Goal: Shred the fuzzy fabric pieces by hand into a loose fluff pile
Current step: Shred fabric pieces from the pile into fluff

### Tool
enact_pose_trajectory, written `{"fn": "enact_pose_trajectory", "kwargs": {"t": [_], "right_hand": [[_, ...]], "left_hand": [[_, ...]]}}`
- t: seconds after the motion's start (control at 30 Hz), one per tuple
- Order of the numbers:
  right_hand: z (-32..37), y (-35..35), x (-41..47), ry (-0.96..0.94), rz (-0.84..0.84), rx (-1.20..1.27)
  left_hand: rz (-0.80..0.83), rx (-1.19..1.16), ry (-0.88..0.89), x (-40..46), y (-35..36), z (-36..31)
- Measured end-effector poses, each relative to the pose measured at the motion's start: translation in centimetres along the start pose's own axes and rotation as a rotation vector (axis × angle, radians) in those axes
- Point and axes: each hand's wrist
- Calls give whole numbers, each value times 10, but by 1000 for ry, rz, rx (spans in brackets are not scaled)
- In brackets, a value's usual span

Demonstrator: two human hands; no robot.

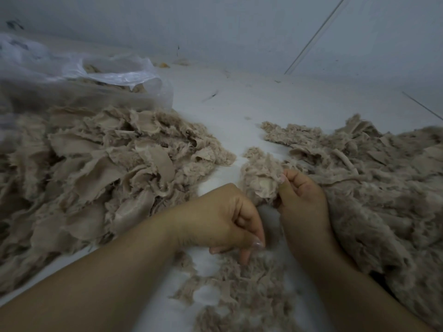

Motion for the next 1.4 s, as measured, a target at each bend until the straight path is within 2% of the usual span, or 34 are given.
{"fn": "enact_pose_trajectory", "kwargs": {"t": [0.1,0.17,0.23,0.3,0.33,0.43,0.57,0.73,0.83,0.93,1.0,1.23,1.4], "right_hand": [[-1,1,1,46,26,41],[-1,1,1,50,60,83],[-1,1,-1,44,109,96],[-2,0,-1,48,151,79],[-4,-1,-1,45,172,78],[-3,1,-3,10,213,75],[-2,1,-6,-132,237,-69],[-6,0,-1,-106,90,-124],[-5,1,-1,-60,55,-51],[-2,1,-5,-135,207,-31],[-1,1,-6,-160,252,-60],[-10,-1,1,-87,94,-102],[-9,2,-2,-155,164,-163]], "left_hand": [[-62,-166,-29,2,-2,0],[-197,-116,-19,6,-4,2],[-407,-45,11,12,-7,6],[-573,-138,24,14,-9,9],[-589,-188,37,14,-10,11],[-597,-109,125,17,-4,16],[-644,-41,122,22,3,16],[-564,-305,54,18,1,10],[-561,-386,40,16,0,8],[-558,-278,15,16,3,7],[-571,-237,10,16,4,7],[-525,-204,-28,17,5,3],[-542,-179,-8,16,4,3]]}}
Point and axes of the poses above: each hand's wrist, its own x-axis towards the middle knuckle, its own y-axis out of the palm, z = x × y, and after that the axes turned 11 degrees about -x, right-handed
